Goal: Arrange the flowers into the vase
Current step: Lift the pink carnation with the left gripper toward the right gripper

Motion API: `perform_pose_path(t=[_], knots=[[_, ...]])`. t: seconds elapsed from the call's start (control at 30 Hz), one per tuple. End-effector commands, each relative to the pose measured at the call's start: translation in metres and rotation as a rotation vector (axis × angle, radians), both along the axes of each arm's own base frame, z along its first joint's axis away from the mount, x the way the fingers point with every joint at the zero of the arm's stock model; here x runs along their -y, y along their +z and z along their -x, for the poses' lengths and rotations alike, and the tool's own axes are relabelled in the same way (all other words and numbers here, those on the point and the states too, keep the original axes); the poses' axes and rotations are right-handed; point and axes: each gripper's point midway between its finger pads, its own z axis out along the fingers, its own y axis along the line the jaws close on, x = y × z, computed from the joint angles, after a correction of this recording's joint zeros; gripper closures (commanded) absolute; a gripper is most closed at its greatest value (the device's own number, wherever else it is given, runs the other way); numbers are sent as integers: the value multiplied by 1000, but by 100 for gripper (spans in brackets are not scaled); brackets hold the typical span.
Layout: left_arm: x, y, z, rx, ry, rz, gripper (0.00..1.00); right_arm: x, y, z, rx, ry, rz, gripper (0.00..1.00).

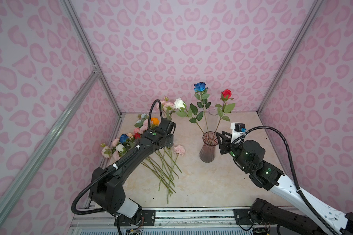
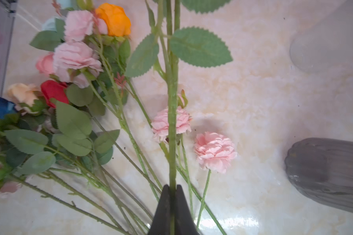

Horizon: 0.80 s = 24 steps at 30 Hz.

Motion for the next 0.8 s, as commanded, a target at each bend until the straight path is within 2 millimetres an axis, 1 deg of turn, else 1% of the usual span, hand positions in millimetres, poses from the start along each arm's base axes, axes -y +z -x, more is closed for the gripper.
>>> perform_pose_path(t=[0.0, 0.07, 0.13, 0.2, 0.23, 0.27, 0.33, 0.37, 0.47, 0.53, 0.6, 0.67, 0.77], knots=[[-28, 29, 2, 83, 80, -1, 97, -1, 11, 3, 20, 17, -11, 66], [-40, 52, 6, 173, 107, 39, 97, -2, 16, 5, 29, 28, -14, 66], [-53, 80, 12, 294, 138, 71, 97, -5, 22, 6, 38, 44, -18, 65], [-55, 112, 21, 427, 108, 126, 97, -10, 27, 8, 47, 69, -14, 65], [-53, 130, 26, 504, 77, 162, 97, -13, 31, 9, 54, 88, -12, 65], [-49, 143, 30, 564, 31, 189, 97, -17, 35, 9, 61, 107, -10, 64], [-40, 177, 46, 724, -71, 261, 97, -26, 47, 11, 77, 152, -12, 61], [-33, 194, 56, 801, -141, 298, 97, -32, 55, 14, 89, 184, -18, 59], [-13, 230, 85, 961, -316, 396, 97, -49, 79, 19, 117, 266, -41, 54], [1, 246, 98, 990, -420, 452, 97, -61, 96, 24, 135, 323, -59, 51], [16, 256, 107, 982, -506, 496, 97, -75, 110, 30, 152, 382, -75, 49], [34, 264, 117, 977, -589, 532, 97, -92, 122, 36, 164, 440, -86, 47], [62, 268, 129, 967, -687, 547, 97, -115, 141, 46, 184, 531, -120, 45]])
